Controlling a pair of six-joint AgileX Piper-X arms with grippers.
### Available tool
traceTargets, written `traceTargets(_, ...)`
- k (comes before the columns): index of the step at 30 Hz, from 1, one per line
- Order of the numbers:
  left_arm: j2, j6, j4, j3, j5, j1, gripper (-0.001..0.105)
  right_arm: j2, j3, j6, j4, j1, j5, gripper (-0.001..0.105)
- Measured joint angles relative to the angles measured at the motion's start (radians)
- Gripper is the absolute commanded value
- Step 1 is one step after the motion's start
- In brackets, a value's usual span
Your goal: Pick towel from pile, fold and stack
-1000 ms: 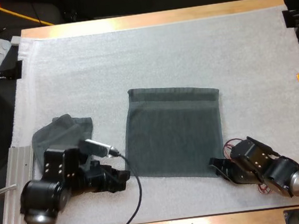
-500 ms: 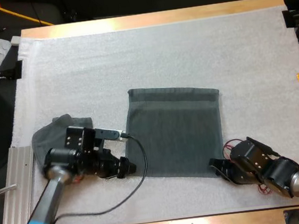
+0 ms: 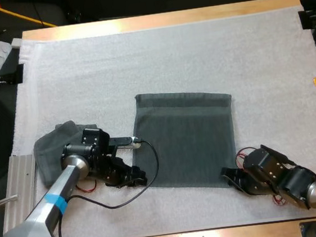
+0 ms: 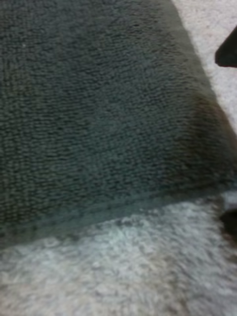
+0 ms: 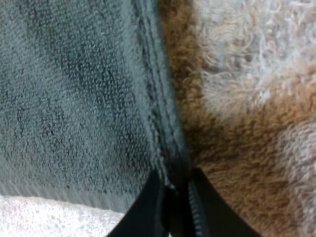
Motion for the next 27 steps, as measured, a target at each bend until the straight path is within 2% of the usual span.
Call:
traceTargets(16,0.08,-0.014,-0.046,-0.005,0.099,0.0,0.048,0.0,0.0,0.0,0.0,0.0,0.0,0.0)
traceTargets(18,0.085,-0.014,-0.046,-0.007,0.104,0.0,0.042,0.0,0.0,0.0,0.0,0.0,0.0,0.0)
traceTargets(24,0.099,-0.016,-0.046,-0.004,0.103,0.0,0.003,0.0,0.0,0.0,0.0,0.0,0.0,0.0)
traceTargets(27,0.099,-0.011,-0.022,-0.002,0.11,0.0,0.0,0.0,-0.002,-0.014,0.0,0.0,-0.006,0.0)
